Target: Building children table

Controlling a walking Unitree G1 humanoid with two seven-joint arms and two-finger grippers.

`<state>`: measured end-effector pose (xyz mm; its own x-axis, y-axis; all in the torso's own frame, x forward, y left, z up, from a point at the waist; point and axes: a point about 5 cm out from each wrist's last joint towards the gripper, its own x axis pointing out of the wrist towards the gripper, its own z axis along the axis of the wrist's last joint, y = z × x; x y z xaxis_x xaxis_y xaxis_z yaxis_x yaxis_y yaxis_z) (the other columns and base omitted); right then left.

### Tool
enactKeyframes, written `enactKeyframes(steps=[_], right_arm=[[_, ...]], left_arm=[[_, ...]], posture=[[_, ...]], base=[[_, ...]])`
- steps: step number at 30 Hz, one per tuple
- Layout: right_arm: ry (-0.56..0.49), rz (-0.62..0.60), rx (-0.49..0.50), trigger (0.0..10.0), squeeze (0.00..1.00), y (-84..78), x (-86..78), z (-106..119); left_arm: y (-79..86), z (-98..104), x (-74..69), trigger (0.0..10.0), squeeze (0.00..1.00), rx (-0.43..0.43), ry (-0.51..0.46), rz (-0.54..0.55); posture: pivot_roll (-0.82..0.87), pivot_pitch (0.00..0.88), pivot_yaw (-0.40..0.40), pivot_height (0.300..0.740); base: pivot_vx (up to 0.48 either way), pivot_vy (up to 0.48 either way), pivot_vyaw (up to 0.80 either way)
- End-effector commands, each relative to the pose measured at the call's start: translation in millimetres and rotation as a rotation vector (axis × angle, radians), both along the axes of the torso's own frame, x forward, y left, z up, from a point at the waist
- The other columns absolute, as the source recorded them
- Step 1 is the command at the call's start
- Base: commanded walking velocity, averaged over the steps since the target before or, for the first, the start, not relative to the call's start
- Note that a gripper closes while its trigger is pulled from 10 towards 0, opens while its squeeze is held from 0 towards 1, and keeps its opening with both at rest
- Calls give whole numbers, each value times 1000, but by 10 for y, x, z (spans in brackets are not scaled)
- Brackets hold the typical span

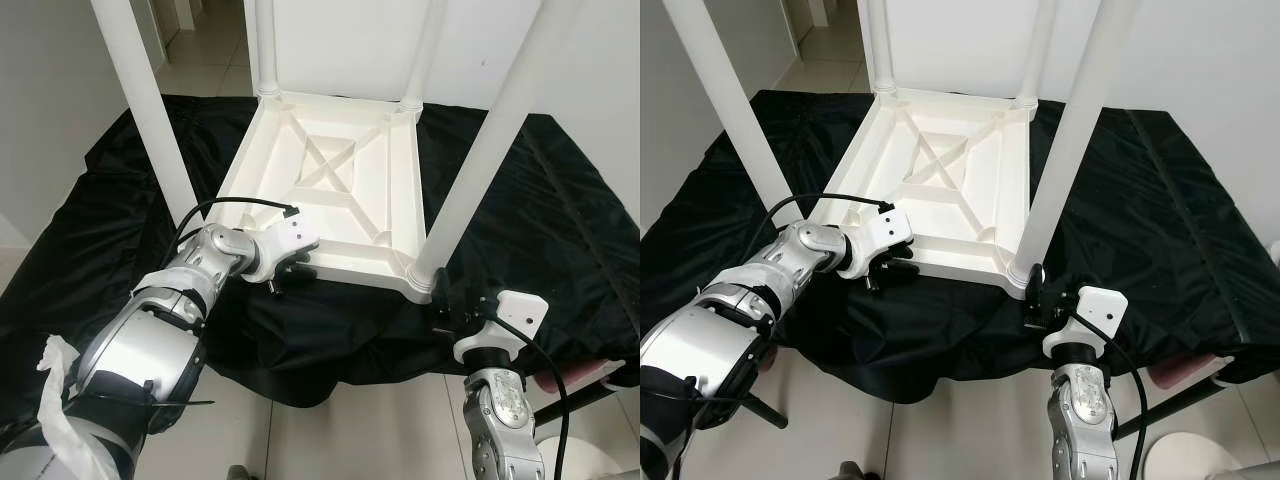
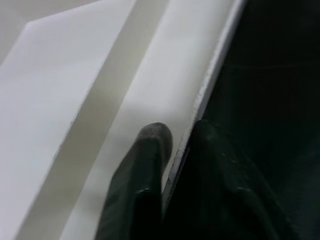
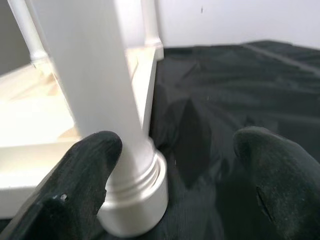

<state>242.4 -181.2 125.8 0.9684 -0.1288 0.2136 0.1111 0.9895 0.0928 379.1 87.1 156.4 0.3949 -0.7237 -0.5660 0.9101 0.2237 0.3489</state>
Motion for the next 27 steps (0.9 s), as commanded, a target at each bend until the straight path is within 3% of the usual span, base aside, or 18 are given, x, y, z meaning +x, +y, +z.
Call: enactKeyframes(steps=[1, 13, 16, 20, 22, 23, 24, 26, 27], right_arm=[[38, 6, 0, 10000, 0, 31, -16, -86], [40, 6, 2, 10000, 0, 45, -20, -102], [42, 12, -4, 10000, 0, 35, -21, -101], [44, 15, -8, 10000, 0, 33, -25, -102], [47, 21, -13, 10000, 0, 29, -32, -105], [47, 21, -13, 10000, 0, 29, -32, -105], [50, 26, -16, 10000, 0, 30, -32, -108], [51, 29, -16, 10000, 0, 32, -30, -109], [54, 32, -18, 10000, 0, 39, -30, -113]], left_arm=[[60, -114, -51, 0, 0, 35, 74, -19], [278, -204, -73, 0, 0, 60, 101, 26], [483, -237, -70, 0, 0, 81, 94, 88], [561, -243, -74, 0, 0, 92, 91, 101], [733, -250, -96, 0, 0, 116, 93, 114], [733, -250, -96, 0, 0, 116, 93, 114], [878, -243, -116, 0, 0, 141, 85, 119], [925, -237, -123, 0, 0, 150, 79, 119], [976, -235, -134, 3490, 0, 162, 77, 117]], posture=[[-97, 93, 61, 740], [-92, 96, 55, 740], [-91, 97, 51, 740], [-90, 98, 45, 740], [-85, 103, 40, 740], [-85, 103, 40, 740], [-83, 105, 37, 740], [-83, 105, 37, 740], [-81, 108, 36, 740]], base=[[0, 0, 0], [0, 0, 0], [0, 0, 0], [0, 0, 0], [0, 0, 0], [0, 0, 0], [0, 0, 0], [0, 0, 0], [0, 0, 0]])
